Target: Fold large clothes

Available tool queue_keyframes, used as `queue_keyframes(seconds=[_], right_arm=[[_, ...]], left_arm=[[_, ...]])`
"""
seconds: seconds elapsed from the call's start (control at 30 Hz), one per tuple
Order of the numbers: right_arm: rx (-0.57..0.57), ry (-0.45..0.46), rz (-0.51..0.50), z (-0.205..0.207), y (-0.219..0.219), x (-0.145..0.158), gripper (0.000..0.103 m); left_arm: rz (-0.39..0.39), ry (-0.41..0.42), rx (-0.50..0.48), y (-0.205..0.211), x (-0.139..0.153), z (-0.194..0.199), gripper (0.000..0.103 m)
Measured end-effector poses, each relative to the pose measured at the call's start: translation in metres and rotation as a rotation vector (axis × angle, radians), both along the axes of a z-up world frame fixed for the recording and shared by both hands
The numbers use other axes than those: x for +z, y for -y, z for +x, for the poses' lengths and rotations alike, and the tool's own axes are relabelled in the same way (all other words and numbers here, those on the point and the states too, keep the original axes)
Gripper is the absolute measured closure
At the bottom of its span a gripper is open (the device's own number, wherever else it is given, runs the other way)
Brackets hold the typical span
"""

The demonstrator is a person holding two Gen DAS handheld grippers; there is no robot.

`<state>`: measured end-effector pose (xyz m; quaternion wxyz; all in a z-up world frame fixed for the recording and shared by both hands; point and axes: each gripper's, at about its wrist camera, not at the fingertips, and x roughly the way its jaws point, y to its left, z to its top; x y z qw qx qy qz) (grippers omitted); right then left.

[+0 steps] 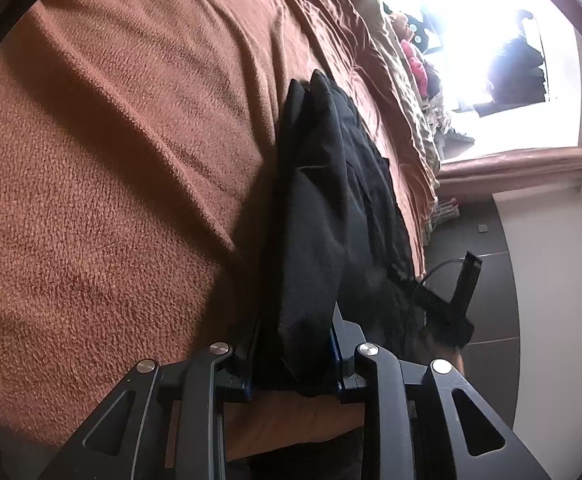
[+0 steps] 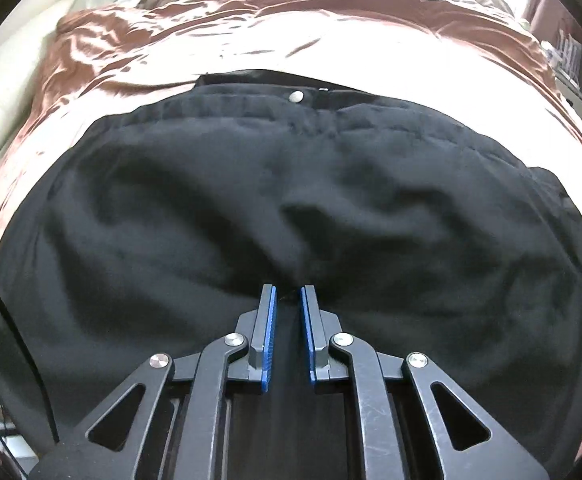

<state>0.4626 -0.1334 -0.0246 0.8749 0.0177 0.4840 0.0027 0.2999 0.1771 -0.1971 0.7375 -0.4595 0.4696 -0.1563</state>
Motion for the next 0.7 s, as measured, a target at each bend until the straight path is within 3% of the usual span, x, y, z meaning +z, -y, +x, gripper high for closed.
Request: queue_keyframes(seconds=[0.23,0.37,0.53,0.7], right_arm=[[-0.031,-0.017,0.011,0.043,0.0,-0.001,0.094],[-0.066,-0.021,0.075,0.059,0.006,0.006,0.094],[-0.008,0.036,0.09,0.024,-0.006,0.028,0.094],[0.056,0.033,0.117,-0.027,-0.012,0.026,0.094]], left_arm=[[0.009,-0.022,0.004,0.004,-0.011,0.004,0.075],[0.003,-0.026,0.015,0.005,-0.011,0.006,0.079],[-0.047,0.012,0.026,0.001,-0.002,-0.002,0.084],[-0.076,0.054,0.027,0.006,0.018,0.0,0.086]])
